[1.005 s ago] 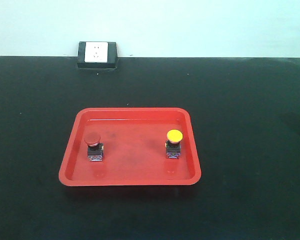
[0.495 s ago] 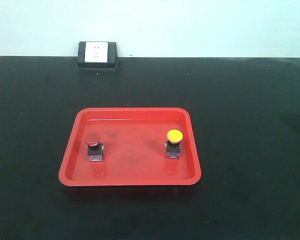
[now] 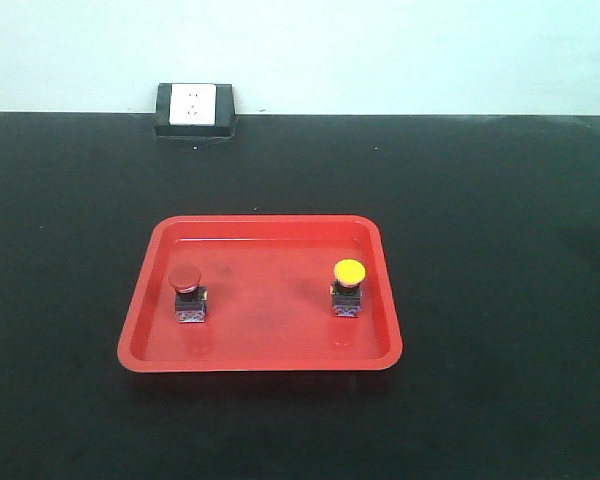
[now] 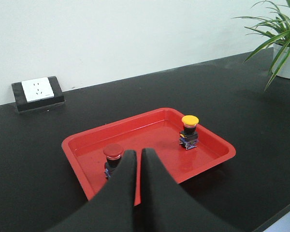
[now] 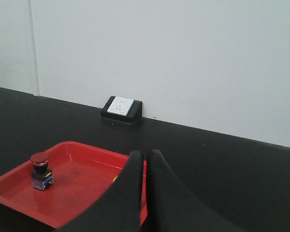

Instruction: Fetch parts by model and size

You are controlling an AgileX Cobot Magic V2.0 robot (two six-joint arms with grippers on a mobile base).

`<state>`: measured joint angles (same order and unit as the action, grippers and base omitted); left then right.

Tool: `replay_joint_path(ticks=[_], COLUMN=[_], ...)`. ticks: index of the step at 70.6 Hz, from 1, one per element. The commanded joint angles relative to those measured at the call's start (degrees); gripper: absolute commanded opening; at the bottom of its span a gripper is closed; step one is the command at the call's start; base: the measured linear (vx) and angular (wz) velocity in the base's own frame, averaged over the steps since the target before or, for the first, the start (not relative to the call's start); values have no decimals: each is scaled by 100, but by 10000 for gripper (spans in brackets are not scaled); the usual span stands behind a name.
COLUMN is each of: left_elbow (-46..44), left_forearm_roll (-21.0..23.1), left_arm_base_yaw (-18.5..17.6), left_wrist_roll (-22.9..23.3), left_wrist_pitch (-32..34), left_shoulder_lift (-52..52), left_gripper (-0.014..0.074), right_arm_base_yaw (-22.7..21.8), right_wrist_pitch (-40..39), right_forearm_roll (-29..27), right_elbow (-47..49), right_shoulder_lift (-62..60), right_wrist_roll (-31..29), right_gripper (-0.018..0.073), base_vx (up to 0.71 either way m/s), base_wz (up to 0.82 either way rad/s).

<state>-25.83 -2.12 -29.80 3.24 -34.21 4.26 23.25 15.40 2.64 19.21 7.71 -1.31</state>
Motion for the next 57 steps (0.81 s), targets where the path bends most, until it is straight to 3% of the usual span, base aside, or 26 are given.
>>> replay_joint_path(ticks=[1, 32, 45, 57], left_elbow=[-135, 46, 443, 1183], left_forearm_roll=[39, 44, -149, -156], left_arm_base_yaw=[-39, 41, 1193, 2262], left_wrist_roll=[9, 9, 9, 9], left_wrist_pitch=[462, 518, 616, 1173], left_shoulder_lift=[114, 91, -106, -438], left_gripper=[-8, -8, -8, -7], right_arm_base_yaw=[-4, -4, -4, -4], right_wrist_pitch=[-379, -379, -379, -379], right_forearm_roll=[15, 15, 15, 15], right_elbow=[152, 152, 152, 152], right_shoulder_lift=[74, 74, 74, 74], right_wrist_roll=[-67, -67, -67, -67], right_gripper=[-10, -10, -10, -10], base_vx=[0, 0, 0, 0], base_wz=[0, 0, 0, 0])
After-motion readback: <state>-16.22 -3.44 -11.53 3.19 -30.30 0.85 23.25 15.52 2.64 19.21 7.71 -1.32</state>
